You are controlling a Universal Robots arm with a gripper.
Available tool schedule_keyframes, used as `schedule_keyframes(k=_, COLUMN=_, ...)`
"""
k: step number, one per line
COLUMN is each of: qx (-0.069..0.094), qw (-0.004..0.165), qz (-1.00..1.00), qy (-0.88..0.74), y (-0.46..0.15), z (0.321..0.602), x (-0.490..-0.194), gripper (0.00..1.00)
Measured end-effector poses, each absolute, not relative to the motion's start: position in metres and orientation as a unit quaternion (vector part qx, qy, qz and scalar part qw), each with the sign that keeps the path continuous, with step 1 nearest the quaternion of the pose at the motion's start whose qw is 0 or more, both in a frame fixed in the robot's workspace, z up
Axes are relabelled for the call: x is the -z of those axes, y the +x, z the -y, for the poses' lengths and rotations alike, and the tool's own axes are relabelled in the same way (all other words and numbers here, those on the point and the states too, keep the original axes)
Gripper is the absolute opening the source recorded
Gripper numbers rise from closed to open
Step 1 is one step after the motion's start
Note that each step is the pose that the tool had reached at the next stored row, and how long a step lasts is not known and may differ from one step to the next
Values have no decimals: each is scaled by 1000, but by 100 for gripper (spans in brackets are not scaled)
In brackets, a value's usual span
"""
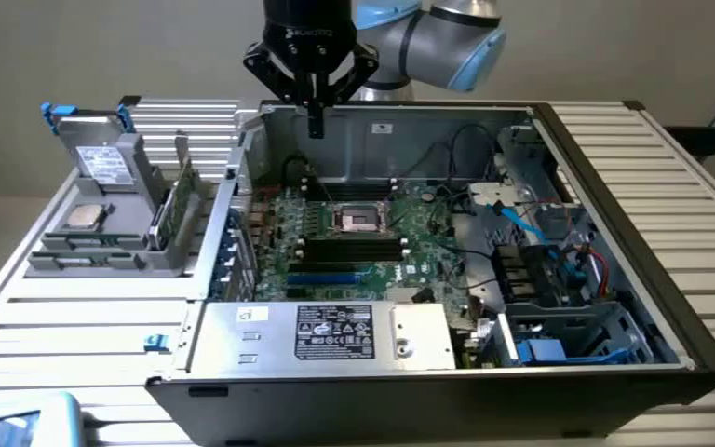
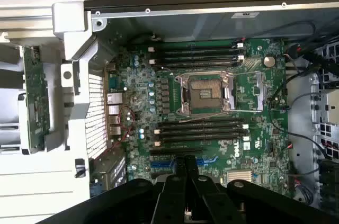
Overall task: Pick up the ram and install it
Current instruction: 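Reach for the ram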
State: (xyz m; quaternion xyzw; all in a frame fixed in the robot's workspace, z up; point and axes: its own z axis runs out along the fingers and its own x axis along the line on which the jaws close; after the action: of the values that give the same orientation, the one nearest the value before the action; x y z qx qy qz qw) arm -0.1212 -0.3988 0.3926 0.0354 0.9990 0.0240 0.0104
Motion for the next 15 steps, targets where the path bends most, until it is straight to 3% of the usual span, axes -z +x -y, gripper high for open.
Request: schedule_keyframes(k=15, qx=-24, qw=10, qz=-999, qy=35, y=-124, z=399, x=-393, gripper=11)
